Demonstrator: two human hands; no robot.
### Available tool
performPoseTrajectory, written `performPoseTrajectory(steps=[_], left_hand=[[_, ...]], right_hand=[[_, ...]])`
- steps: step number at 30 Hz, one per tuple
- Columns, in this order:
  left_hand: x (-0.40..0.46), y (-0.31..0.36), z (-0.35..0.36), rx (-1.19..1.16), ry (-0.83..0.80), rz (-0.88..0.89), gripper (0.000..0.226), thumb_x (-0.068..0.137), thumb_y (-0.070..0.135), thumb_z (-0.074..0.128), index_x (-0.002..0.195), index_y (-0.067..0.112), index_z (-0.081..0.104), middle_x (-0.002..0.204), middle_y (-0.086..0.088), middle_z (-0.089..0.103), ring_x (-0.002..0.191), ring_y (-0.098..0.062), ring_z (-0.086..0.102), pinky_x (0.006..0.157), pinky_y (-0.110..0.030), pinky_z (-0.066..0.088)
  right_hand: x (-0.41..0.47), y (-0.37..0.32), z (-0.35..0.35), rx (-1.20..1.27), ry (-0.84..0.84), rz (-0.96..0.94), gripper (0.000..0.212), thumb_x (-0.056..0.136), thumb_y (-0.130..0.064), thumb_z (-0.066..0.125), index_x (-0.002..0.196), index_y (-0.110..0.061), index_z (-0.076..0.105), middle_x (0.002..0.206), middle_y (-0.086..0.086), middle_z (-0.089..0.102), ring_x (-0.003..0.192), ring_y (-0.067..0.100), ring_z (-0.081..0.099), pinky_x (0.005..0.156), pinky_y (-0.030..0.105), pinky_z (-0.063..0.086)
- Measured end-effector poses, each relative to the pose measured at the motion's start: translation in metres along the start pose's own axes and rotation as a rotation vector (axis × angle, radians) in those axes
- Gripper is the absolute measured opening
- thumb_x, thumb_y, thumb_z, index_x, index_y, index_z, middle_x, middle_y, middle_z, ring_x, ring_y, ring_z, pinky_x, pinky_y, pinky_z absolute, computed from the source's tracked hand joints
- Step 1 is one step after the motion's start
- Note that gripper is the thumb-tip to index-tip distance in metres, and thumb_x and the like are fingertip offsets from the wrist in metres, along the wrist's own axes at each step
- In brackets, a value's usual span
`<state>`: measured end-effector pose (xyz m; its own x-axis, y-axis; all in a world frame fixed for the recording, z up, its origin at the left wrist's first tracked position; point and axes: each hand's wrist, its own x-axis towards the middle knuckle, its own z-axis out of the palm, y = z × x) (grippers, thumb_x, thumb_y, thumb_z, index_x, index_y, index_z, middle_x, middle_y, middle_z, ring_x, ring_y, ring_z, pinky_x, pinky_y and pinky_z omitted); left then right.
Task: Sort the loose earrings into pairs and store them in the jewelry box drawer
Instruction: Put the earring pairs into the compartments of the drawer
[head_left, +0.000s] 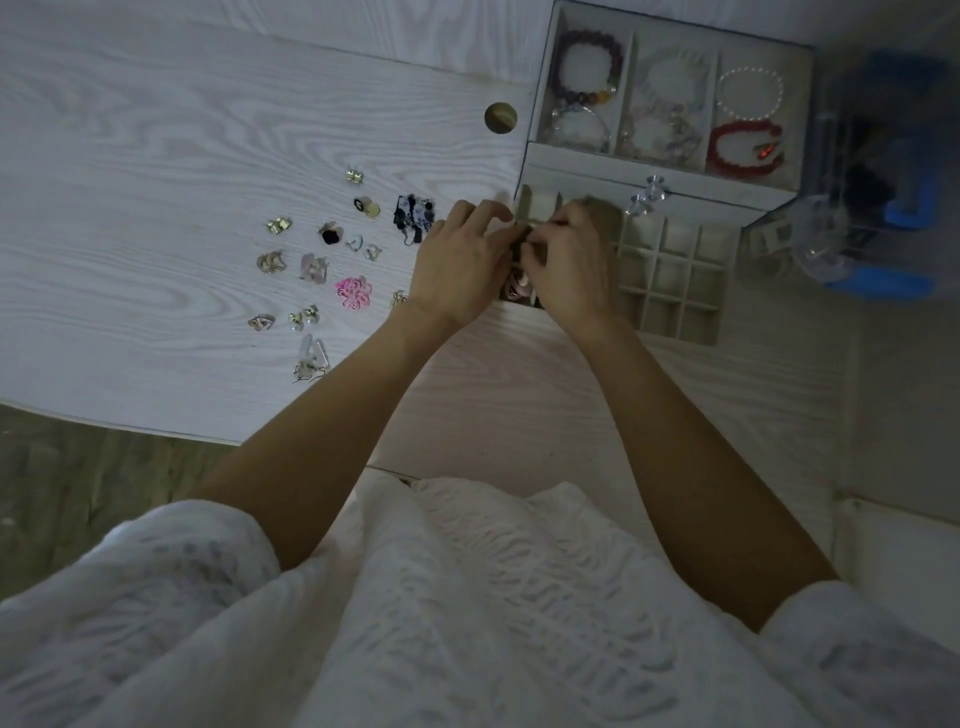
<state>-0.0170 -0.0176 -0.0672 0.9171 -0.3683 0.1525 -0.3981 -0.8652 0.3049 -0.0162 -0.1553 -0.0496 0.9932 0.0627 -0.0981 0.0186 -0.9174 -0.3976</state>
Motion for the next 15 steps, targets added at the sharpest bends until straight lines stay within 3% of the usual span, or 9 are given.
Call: performPoseTrajectory(steps=[4, 9, 15], left_hand=[[0.000, 0.003, 0.004, -0.011, 0.035, -0.030, 0.022, 0.082, 0.016, 0.054, 0.098, 0.012, 0.068, 0.105, -0.007, 0.064, 0.085, -0.031, 0.057, 0.061, -0.041, 0.052], [-0.001, 0.007, 0.003, -0.136, 0.006, -0.088, 0.030, 0.083, 0.014, 0.058, 0.112, 0.010, 0.062, 0.109, -0.010, 0.062, 0.093, -0.031, 0.057, 0.070, -0.039, 0.050], [-0.011, 0.004, 0.002, -0.185, 0.010, -0.124, 0.034, 0.085, 0.021, 0.060, 0.118, 0.011, 0.060, 0.114, -0.008, 0.063, 0.100, -0.029, 0.055, 0.077, -0.034, 0.046]], right_hand=[[0.012, -0.001, -0.006, -0.042, -0.074, -0.020, 0.018, 0.087, -0.022, 0.061, 0.096, -0.011, 0.071, 0.112, 0.013, 0.054, 0.096, 0.026, 0.056, 0.065, 0.029, 0.038], [0.009, 0.005, -0.009, -0.046, -0.017, -0.017, 0.020, 0.088, -0.023, 0.060, 0.097, -0.008, 0.070, 0.112, 0.011, 0.054, 0.097, 0.023, 0.055, 0.070, 0.028, 0.039], [0.012, -0.001, -0.009, 0.052, -0.062, 0.005, 0.022, 0.081, -0.026, 0.069, 0.097, -0.013, 0.072, 0.109, 0.012, 0.058, 0.096, 0.025, 0.057, 0.071, 0.027, 0.039]])
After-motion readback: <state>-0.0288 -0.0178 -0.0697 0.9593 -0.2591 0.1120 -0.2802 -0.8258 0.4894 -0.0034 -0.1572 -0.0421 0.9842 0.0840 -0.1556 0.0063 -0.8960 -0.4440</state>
